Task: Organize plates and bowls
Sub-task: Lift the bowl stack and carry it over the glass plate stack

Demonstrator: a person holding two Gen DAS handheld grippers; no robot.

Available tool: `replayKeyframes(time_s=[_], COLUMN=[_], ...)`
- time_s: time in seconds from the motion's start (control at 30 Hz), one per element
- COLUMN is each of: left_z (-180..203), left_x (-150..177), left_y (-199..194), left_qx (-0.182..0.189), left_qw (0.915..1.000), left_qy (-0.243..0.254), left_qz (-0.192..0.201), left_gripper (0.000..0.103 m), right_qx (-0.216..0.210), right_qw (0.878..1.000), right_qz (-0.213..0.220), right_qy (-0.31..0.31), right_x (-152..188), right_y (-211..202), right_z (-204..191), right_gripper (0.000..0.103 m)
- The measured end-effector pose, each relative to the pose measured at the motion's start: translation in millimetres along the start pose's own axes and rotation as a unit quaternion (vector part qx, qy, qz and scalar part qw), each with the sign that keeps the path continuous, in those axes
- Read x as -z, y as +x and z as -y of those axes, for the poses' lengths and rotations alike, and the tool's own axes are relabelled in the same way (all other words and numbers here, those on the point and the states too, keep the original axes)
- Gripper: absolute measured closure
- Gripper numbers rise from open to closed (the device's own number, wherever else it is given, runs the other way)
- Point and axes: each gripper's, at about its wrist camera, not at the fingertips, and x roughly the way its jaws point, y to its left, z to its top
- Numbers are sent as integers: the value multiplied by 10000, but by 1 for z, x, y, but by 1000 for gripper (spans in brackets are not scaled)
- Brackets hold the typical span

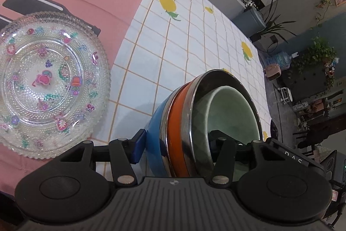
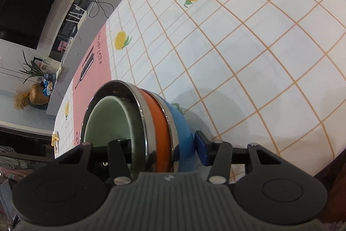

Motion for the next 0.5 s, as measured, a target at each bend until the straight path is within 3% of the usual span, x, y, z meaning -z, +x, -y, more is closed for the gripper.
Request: replayKeyframes(time_s=[0.5], left_z=[-14], left_x=[-13], left_y=[-68], left_qx=[-51], left_qw=[9982], left_qy=[-115], left_qz=[582], left_gripper=[45], right_qx=[-386], right_qw=[9979], right_qz=[-14], right_qy=[-516], right_x=[17], right_y=[-9], right_z=[-59], right_gripper=[54])
